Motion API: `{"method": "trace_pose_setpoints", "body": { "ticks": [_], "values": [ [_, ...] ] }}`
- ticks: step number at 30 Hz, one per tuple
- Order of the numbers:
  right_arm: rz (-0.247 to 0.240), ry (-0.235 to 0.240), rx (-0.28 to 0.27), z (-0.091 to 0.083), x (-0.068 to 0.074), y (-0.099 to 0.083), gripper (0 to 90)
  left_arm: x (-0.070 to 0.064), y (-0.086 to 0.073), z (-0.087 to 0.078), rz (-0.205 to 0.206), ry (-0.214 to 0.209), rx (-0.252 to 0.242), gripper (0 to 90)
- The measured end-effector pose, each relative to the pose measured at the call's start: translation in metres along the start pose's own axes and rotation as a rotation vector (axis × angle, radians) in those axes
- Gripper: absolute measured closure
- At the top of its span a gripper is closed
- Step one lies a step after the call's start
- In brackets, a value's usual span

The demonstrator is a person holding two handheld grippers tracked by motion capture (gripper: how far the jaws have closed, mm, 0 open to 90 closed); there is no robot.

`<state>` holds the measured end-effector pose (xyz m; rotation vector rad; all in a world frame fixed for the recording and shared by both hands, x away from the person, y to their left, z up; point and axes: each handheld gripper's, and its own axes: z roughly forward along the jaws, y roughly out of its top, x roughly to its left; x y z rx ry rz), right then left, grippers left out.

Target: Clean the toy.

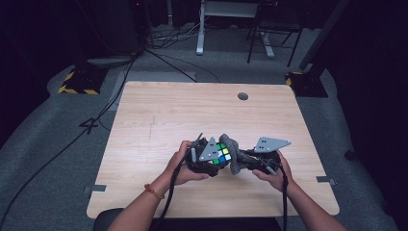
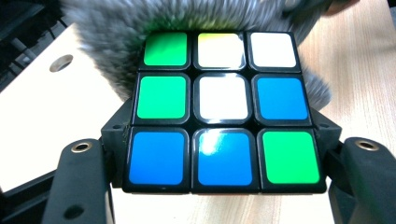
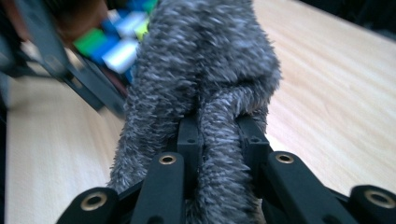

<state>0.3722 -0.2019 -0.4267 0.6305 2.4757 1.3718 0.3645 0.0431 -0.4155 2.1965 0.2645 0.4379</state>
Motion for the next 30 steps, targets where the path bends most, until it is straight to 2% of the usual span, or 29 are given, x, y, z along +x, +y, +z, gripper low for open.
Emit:
{"method": "trace_pose_setpoints", "body": {
  "ticks": [4,6,11,14,17,19,23,27,30],
  "values": [
    [-0.003,-0.022,0.048,0.006,-0.002,-0.003,75.5,0.003,0.001,-0.007,-0.015,-0.006,-0.037,33.2],
    [-0.007,-0.027,0.052,0.006,-0.003,-0.004,75.5,0.004,0.000,-0.007,-0.014,-0.004,-0.037,33.1],
    [-0.010,0.005,-0.019,-0.004,0.001,0.002,75.5,0.002,-0.003,0.000,-0.015,-0.031,-0.005,33.1],
    [-0.046,-0.014,-0.039,-0.010,0.008,0.008,75.3,-0.001,-0.004,0.007,-0.018,-0.053,0.010,33.1],
    [-0.036,0.004,-0.070,-0.016,0.009,0.011,75.3,-0.006,-0.004,0.013,-0.005,-0.058,0.031,33.2],
    [-0.053,-0.011,-0.062,-0.016,0.009,0.011,75.2,-0.005,-0.003,0.013,-0.007,-0.055,0.031,33.2],
    [-0.046,-0.035,-0.027,-0.010,0.004,0.006,75.1,-0.006,-0.001,0.009,0.000,-0.042,-0.001,33.2],
    [-0.027,-0.022,0.015,-0.001,-0.001,0.000,75.1,-0.004,0.000,0.003,-0.004,-0.042,-0.034,33.1],
    [-0.032,-0.014,0.042,0.001,-0.001,-0.001,75.0,0.000,0.001,-0.004,-0.018,-0.033,-0.062,33.1]
  ]
}}
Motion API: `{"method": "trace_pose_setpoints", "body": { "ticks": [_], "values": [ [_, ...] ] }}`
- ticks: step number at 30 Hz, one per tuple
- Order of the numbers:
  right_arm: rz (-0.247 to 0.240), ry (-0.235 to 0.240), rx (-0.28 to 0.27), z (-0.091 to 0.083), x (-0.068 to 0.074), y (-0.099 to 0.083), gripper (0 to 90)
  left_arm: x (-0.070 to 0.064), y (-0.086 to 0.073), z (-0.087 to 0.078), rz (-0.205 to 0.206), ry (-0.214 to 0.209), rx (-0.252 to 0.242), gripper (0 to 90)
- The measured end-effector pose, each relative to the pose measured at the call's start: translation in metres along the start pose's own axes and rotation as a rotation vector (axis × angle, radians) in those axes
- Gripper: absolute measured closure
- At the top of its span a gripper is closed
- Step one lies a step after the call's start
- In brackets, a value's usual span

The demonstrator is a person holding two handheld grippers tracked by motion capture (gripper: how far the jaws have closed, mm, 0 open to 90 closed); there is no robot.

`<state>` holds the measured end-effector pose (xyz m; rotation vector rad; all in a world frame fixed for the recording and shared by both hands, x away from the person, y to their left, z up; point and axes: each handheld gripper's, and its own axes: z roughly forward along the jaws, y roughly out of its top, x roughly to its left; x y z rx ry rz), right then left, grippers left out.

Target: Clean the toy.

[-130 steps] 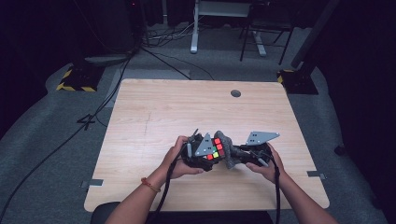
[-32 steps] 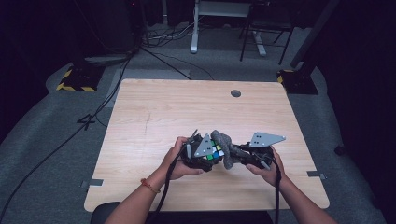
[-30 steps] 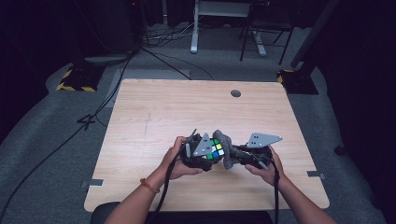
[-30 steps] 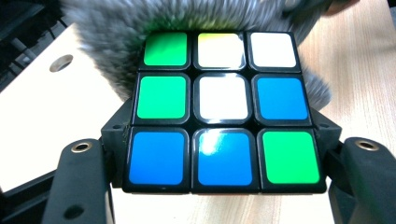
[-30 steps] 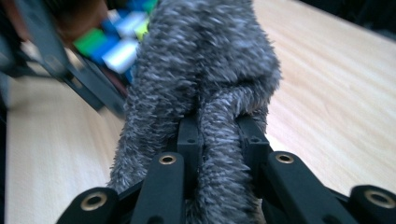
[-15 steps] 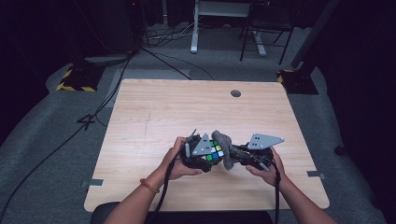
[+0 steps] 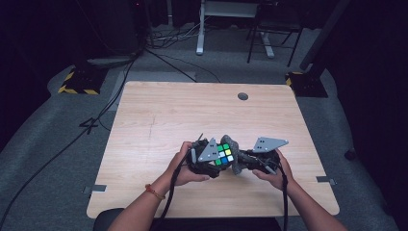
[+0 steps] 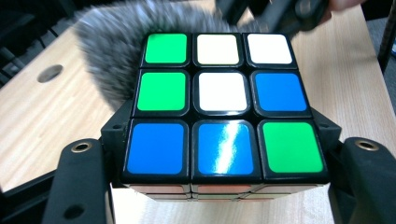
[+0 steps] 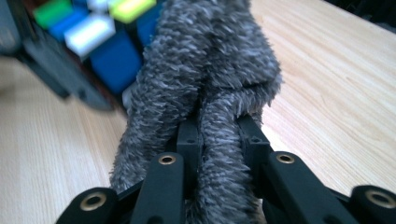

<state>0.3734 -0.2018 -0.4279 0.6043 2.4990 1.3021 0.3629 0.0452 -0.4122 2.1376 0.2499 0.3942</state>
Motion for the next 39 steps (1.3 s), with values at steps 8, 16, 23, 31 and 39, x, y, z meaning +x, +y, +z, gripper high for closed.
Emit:
{"method": "trace_pose_setpoints", "body": {
  "ticks": [8,16,23,31,39],
  "values": [
    [-0.006,0.042,-0.092,-0.012,0.009,0.008,74.8,0.004,-0.004,-0.005,0.006,0.019,0.028,33.1],
    [-0.011,-0.009,-0.122,-0.019,0.007,0.012,73.8,-0.009,-0.001,0.007,0.039,-0.024,0.042,33.1],
    [0.000,-0.021,-0.046,-0.007,-0.003,0.004,74.2,-0.005,0.004,-0.003,-0.001,-0.012,-0.039,33.1],
    [-0.047,0.059,0.014,0.001,0.005,0.005,74.3,0.012,-0.004,-0.015,-0.044,0.045,-0.022,33.0],
    [-0.049,0.044,-0.001,-0.005,0.004,0.005,73.2,0.019,-0.013,-0.007,-0.052,0.066,0.050,33.0]
  ]
}}
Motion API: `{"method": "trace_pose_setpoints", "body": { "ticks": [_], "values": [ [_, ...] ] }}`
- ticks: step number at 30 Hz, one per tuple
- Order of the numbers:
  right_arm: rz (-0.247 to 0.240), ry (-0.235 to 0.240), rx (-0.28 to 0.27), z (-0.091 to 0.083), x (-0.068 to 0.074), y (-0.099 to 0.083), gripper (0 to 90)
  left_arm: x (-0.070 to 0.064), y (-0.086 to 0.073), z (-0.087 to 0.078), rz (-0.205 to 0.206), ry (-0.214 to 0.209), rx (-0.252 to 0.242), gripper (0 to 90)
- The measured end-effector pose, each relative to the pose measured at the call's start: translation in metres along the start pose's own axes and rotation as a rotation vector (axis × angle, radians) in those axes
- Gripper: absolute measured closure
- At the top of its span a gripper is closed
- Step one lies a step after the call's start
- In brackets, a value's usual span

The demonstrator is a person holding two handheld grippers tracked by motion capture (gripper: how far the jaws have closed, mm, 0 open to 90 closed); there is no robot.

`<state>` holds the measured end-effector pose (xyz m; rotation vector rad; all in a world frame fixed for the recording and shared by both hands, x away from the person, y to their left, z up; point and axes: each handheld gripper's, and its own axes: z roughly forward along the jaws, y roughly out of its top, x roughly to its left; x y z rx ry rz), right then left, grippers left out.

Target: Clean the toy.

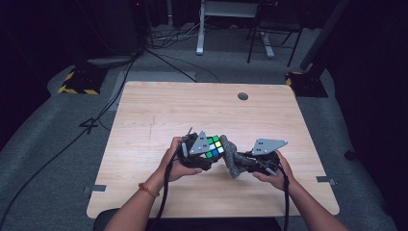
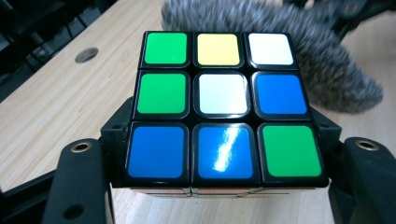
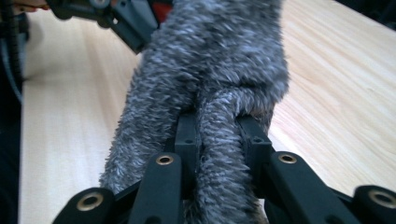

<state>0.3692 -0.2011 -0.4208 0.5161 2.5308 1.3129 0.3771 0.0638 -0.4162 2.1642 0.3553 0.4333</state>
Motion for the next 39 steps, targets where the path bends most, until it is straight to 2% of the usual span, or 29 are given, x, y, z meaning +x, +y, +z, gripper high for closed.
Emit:
{"method": "trace_pose_setpoints", "body": {
  "ticks": [5,7,9,12,15,18,20,21,23,26,29,34,39],
  "values": [
    [0.020,-0.065,0.022,-0.008,-0.014,-0.008,73.3,0.005,-0.009,0.007,-0.038,-0.008,0.056,33.0],
    [0.026,-0.100,0.037,-0.011,-0.020,-0.011,73.3,0.006,-0.013,0.009,-0.036,0.000,0.086,33.0],
    [0.040,-0.117,0.048,-0.013,-0.026,-0.014,73.2,0.008,-0.016,0.011,-0.060,-0.013,0.096,33.0],
    [0.058,-0.125,0.061,-0.016,-0.032,-0.019,73.2,0.007,-0.020,0.016,-0.075,-0.022,0.116,33.0],
    [0.021,-0.155,0.134,-0.020,-0.030,-0.030,73.1,0.003,-0.024,0.020,-0.072,-0.037,0.140,33.0],
    [0.050,-0.147,0.159,-0.027,-0.031,-0.050,72.5,-0.002,-0.028,0.023,-0.067,-0.053,0.163,32.9],
    [0.042,-0.158,0.200,-0.029,-0.033,-0.061,72.0,-0.004,-0.032,0.024,-0.069,-0.064,0.174,32.7],
    [0.041,-0.164,0.218,-0.030,-0.035,-0.064,71.6,-0.005,-0.033,0.025,-0.075,-0.068,0.173,32.7],
    [0.057,-0.145,0.248,-0.029,-0.038,-0.069,69.8,-0.006,-0.036,0.027,-0.076,-0.068,0.181,32.4],
    [0.055,-0.156,0.280,-0.025,-0.041,-0.073,65.9,-0.006,-0.039,0.028,-0.080,-0.077,0.202,32.1],
    [0.077,-0.155,0.287,-0.024,-0.043,-0.075,62.4,-0.005,-0.041,0.029,-0.087,-0.075,0.204,31.2],
    [0.081,-0.155,0.285,-0.025,-0.042,-0.074,54.1,-0.007,-0.041,0.021,-0.089,-0.078,0.191,28.8],
    [0.088,-0.167,0.243,-0.029,-0.041,-0.068,46.5,-0.011,-0.049,0.013,-0.078,-0.097,0.232,24.0]
  ]
}}
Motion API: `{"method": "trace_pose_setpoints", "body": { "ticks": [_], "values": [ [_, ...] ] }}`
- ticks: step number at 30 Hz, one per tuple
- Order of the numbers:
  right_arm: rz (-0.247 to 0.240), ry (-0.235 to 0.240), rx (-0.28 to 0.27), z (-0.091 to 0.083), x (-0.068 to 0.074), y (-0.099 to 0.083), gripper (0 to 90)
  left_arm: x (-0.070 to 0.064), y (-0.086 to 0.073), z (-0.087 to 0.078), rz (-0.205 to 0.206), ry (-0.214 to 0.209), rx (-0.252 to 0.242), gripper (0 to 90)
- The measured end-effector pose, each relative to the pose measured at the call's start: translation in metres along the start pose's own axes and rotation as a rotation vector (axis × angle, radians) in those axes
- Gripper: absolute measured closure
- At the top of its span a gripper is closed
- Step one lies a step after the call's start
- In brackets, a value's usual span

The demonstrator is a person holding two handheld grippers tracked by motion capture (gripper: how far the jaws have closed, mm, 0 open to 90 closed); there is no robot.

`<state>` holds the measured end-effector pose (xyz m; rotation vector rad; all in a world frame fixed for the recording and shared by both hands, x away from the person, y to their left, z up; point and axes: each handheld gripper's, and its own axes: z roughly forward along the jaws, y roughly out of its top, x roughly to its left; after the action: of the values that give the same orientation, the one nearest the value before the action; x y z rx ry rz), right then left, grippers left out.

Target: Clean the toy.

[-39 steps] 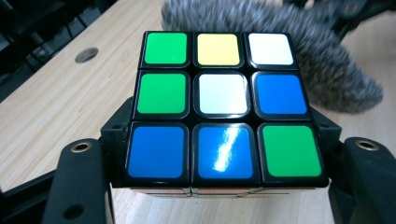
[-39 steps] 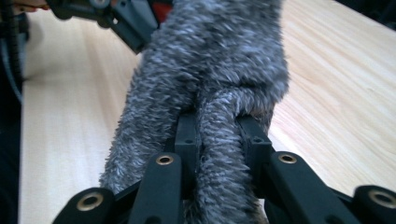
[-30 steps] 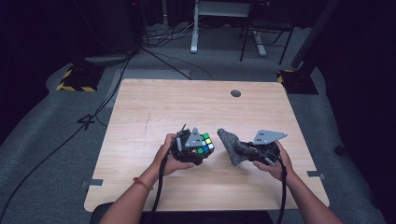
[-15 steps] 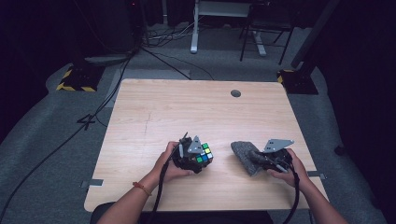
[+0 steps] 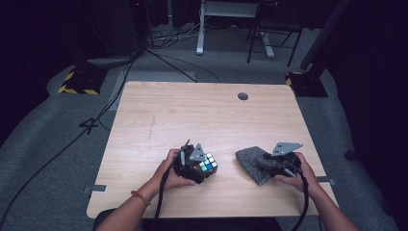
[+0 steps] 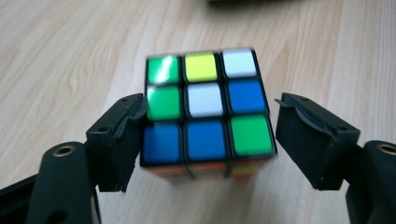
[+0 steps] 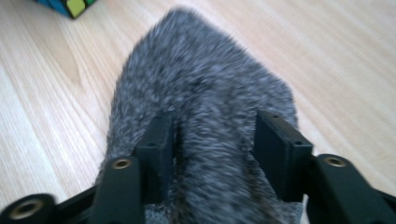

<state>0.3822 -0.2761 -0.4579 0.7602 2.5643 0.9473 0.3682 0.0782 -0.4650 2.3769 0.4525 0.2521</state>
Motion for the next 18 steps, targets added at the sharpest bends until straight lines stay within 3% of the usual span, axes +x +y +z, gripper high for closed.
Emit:
{"method": "trace_pose_setpoints", "body": {
  "ticks": [7,18],
  "values": [
    [0.015,-0.019,-0.064,-0.009,0.002,0.005,43.8,-0.006,-0.015,-0.006,-0.013,-0.005,0.034,23.8],
    [0.000,-0.010,-0.051,-0.005,0.006,0.007,43.3,-0.030,-0.023,-0.015,0.026,-0.071,0.062,27.0]
  ]
}}
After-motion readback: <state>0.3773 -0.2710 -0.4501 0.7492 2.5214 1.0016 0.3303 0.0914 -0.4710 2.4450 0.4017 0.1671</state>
